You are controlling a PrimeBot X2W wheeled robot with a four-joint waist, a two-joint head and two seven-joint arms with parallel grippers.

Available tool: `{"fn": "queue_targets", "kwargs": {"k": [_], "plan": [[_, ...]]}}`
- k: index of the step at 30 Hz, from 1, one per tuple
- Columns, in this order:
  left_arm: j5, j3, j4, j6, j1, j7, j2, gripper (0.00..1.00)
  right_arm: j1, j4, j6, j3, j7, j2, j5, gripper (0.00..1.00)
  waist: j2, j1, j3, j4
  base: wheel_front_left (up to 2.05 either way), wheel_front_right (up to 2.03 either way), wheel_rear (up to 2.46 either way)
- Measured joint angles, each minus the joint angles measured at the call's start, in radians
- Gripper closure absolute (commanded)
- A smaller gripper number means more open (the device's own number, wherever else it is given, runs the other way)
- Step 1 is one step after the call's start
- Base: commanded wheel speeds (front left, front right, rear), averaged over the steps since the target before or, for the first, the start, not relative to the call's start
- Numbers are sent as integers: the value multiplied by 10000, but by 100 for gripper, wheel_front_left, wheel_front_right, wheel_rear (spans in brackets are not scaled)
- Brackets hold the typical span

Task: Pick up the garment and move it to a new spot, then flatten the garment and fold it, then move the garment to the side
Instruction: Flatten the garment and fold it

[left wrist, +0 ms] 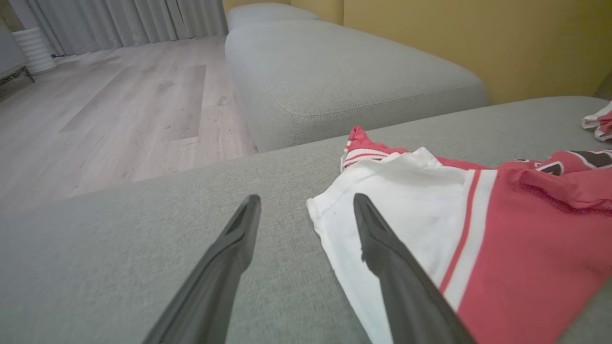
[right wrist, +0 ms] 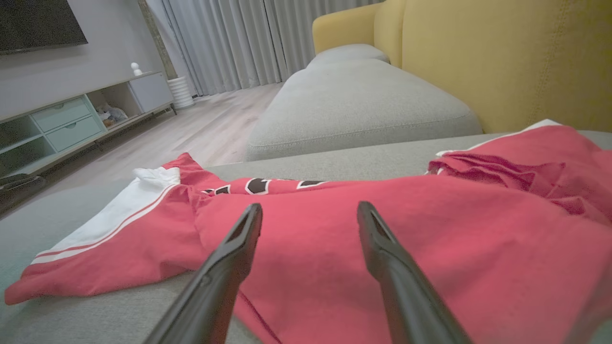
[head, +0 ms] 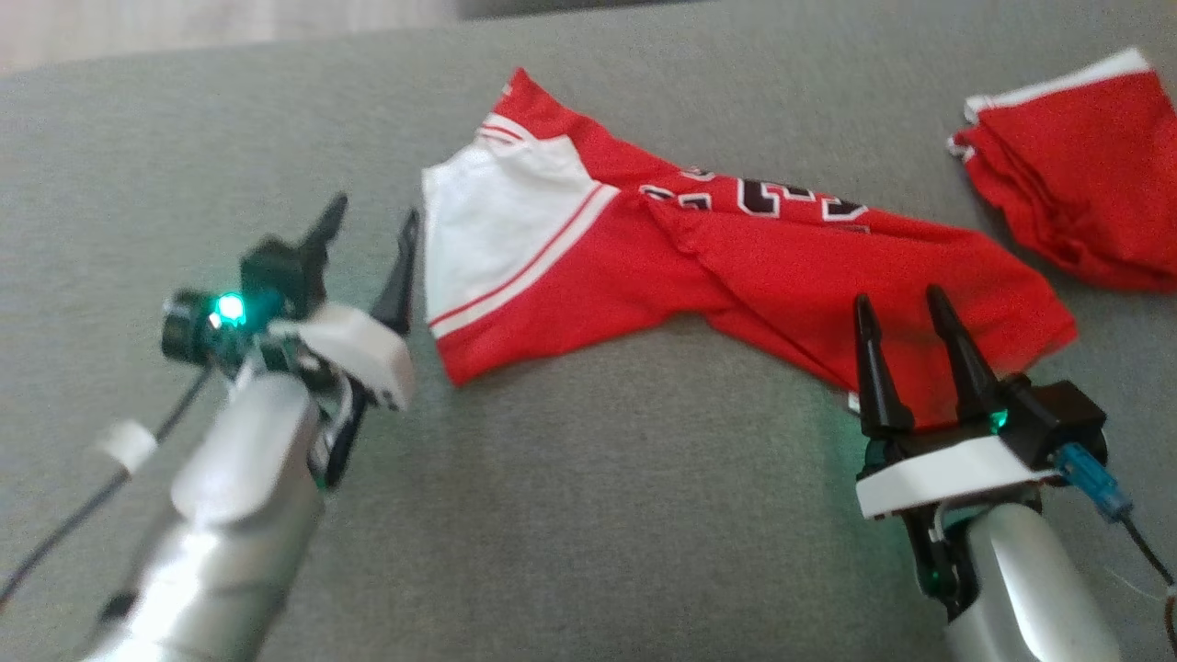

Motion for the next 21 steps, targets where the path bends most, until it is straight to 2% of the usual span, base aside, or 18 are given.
{"fn": "queue_targets", "kwargs": {"k": [7, 13, 21], "plan": [[-4, 77, 1732, -483, -1716, 372, 61, 0, -337, -173, 0, 96, 0, 0, 4, 0, 0, 1, 915, -746, 0, 0, 0], [-90, 142, 3091, -639, -2291, 493, 113, 0, -476, -280, 0, 121, 0, 0, 17, 0, 0, 1, 1430, -1314, 0, 0, 0], [-169, 19, 4063, -970, -2924, 309, 82, 0, -475, -291, 0, 75, 0, 0, 17, 0, 0, -1, 1559, -1557, 0, 0, 0]]}}
